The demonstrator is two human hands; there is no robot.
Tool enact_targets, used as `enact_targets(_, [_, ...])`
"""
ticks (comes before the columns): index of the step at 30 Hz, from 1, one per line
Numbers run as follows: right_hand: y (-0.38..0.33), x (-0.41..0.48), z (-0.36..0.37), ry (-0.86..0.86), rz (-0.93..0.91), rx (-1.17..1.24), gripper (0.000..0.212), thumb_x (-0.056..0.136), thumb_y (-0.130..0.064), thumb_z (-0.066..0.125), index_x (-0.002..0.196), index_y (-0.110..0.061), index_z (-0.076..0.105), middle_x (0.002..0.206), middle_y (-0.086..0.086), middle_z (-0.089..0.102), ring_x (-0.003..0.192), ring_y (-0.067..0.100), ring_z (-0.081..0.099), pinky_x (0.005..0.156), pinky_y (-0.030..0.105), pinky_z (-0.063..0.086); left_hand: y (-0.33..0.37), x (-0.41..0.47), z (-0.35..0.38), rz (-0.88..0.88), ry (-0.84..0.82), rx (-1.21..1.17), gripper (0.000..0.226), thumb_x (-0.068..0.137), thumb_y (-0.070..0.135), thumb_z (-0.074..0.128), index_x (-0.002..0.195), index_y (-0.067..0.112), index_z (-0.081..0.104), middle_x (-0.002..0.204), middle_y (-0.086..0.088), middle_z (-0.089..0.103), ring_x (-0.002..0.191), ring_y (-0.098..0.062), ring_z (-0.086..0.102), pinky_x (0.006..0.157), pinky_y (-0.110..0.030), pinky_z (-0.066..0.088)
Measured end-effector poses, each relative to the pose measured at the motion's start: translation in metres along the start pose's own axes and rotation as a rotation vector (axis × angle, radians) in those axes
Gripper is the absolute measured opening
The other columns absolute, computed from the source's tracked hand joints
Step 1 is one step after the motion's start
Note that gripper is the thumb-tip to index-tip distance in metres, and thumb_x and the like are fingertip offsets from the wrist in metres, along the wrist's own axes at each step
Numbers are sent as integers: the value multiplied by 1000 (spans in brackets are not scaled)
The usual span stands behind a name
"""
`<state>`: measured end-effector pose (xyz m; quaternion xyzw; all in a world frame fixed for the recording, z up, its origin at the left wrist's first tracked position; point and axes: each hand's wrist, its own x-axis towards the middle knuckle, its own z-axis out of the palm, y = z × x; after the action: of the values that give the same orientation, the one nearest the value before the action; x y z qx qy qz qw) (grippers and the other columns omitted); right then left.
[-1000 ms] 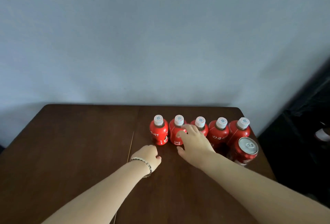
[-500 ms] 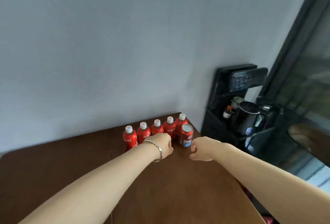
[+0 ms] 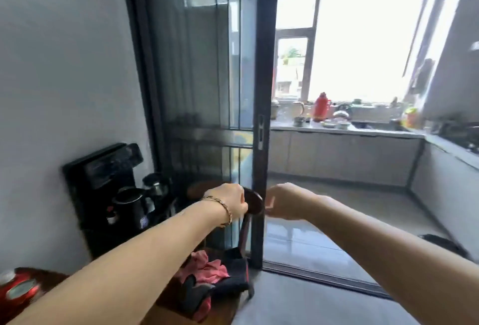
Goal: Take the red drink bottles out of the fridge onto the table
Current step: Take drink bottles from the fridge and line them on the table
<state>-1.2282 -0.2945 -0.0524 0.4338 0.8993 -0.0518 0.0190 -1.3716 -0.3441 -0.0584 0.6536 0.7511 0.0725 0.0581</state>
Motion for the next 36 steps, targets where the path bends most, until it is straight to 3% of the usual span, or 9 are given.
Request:
enact_targets(4, [136,-70,-37,84,215,20,34,93,-27,49,118,-9,63,122,9,62,114,26,58,92,30,47,150,52,6,215,18,27,23,90,30,49,101,17,64,113,-4,65,106,-25,60,90,-31,49])
enact_targets(9, [315,-178,-72,196,511,64,24,88,-30,60,106,-16,69,113,4,66,101,22,63,88,34,52,364,96,18,431,55,46,30,90,34,50,110,15,63,119,-6,63,110,-26,59,87,-33,48])
enact_targets(16, [500,-329,-111,230,849,18,25,91,-28,54,109,-16,65,113,2,65,102,20,61,88,34,51,625,119,38,733,70,21,30,92,30,47,114,16,62,121,-4,61,111,-24,58,90,-35,48])
enact_targets(25, [675,-468,-121,352,1287,17,17,86,-23,53,95,-18,67,106,1,67,98,21,62,78,28,47,897,132,75,1200,79,25,27,92,25,44,108,13,62,116,-5,63,108,-26,59,86,-35,50])
enact_targets(28, [725,-507,-125,375,1431,39,23,85,-19,52,96,-10,69,101,9,69,95,27,65,72,30,48,979,133,83,1321,92,43,28,93,24,45,113,13,62,117,-6,63,108,-27,59,86,-38,50])
enact_targets(31, [769,-547,-128,371,1576,52,23,82,-17,47,83,-8,68,89,17,66,83,36,62,59,28,39,1058,126,85,1455,93,50,30,94,25,43,112,10,62,116,-7,63,107,-27,60,86,-36,49])
enact_targets(34, [806,-592,-128,420,1709,55,27,82,-15,46,96,-7,68,104,15,67,88,33,64,65,27,40,1124,108,89,1584,110,28,29,95,23,41,113,10,61,117,-8,62,108,-27,59,84,-35,48])
enact_targets(36, [826,-621,-127,440,1772,32,23,86,-15,48,94,-16,70,106,8,68,88,24,63,75,29,49,1162,94,95,1664,142,53,30,95,17,40,116,10,60,119,-8,60,111,-28,58,78,-37,47])
